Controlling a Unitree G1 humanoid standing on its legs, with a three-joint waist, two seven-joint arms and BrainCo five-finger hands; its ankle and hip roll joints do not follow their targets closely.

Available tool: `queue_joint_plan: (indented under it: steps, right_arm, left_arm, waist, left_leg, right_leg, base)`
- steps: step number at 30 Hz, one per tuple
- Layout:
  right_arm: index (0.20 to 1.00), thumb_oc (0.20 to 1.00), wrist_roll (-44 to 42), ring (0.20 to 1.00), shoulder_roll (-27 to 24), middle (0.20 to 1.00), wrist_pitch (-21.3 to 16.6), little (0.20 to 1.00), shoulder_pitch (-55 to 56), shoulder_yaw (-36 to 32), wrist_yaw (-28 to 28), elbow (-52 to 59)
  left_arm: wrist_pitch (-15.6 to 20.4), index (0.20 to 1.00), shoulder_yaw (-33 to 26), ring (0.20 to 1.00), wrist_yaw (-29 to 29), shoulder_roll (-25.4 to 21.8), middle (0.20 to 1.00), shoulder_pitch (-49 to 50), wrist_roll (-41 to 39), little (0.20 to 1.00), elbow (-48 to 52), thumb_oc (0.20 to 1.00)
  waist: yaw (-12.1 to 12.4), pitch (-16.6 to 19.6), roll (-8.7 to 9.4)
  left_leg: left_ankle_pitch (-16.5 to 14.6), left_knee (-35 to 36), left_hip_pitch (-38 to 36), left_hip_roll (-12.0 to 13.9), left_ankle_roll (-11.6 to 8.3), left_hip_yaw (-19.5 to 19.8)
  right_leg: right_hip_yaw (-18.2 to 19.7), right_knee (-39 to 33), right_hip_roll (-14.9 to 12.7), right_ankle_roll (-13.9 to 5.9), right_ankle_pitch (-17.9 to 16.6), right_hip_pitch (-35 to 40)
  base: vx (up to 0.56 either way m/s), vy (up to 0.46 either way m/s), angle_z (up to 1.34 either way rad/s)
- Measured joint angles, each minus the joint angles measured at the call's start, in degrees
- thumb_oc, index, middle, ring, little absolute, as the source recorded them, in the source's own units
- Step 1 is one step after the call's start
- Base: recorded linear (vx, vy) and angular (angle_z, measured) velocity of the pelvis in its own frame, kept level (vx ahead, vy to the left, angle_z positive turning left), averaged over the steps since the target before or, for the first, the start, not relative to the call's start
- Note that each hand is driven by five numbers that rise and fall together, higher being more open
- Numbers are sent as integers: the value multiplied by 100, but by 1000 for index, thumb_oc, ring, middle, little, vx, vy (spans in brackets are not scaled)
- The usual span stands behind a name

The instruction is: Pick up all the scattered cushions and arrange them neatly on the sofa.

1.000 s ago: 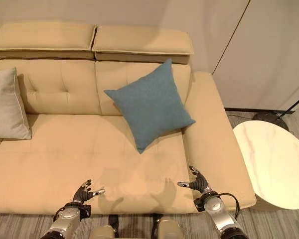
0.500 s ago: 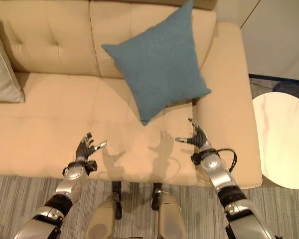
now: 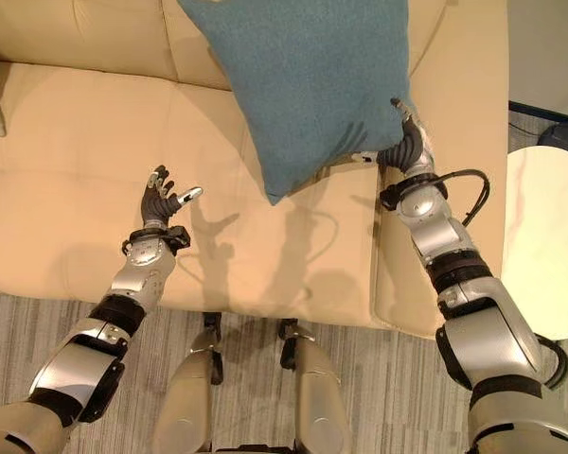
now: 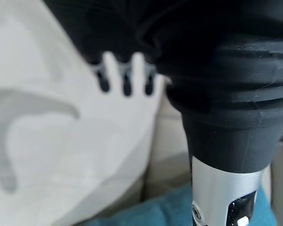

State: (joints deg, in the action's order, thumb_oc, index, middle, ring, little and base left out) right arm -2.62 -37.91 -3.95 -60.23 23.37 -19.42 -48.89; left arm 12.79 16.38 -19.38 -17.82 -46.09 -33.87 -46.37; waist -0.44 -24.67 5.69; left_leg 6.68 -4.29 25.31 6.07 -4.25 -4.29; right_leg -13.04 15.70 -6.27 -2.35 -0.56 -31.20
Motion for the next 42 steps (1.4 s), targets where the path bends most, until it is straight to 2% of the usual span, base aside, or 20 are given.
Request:
queue_joint_plan:
  steps: [8,14,15,20,42]
  right_arm:
    - [1000,1000,-202,1000,-128,1000,128,1000,-1423,600,-316,-1057]
    - [1000,1000,-409,1000,-183,1000,128,1000,-1938,1101,-323,-1369]
    - [1000,1000,-435,1000,-179,1000,128,1000,-2140,1375,-304,-1402]
    - [1000,1000,-754,1000,-124,1000,85,1000,-2632,1797,-112,-1715]
    - [1000,1000,-968,1000,-116,1000,36,1000,-2952,1779,-98,-1829]
  left_arm:
    - [-8,1000,684,1000,-115,395,1000,-800,-322,1000,-66,1000]
    - [-9,1000,858,1000,-182,624,1000,-1320,-326,1000,-77,1000]
    - [-5,1000,913,1000,-196,648,1000,-1532,-334,1000,-197,1000]
    - [-7,1000,1181,1000,-207,733,1000,-2140,-380,1000,-445,1000]
    - [39,1000,1335,1000,-226,825,1000,-2338,-512,1000,-438,1000]
  waist:
    - [-47,-54,73]
    - [-117,-59,75]
    - [-148,-59,75]
    - [-182,-60,73]
    - [7,-27,-24]
  left_leg:
    - [131,42,613,-5,2,44]
    - [226,138,898,-7,-2,69]
    - [241,139,1002,-12,0,60]
    - [252,136,1161,3,3,17]
    - [384,130,1596,-7,-46,38]
  right_leg:
    - [-27,77,-36,73,-54,-641]
    - [-41,87,-36,83,-74,-975]
    - [-31,97,-39,107,-92,-1090]
    - [18,27,-1,205,-160,-1246]
    - [42,87,2,242,-265,-1720]
  base:
    - [3,-23,2]
    - [8,-19,2]
    - [6,-36,-3]
    - [6,-46,-5]
    - [0,-7,0]
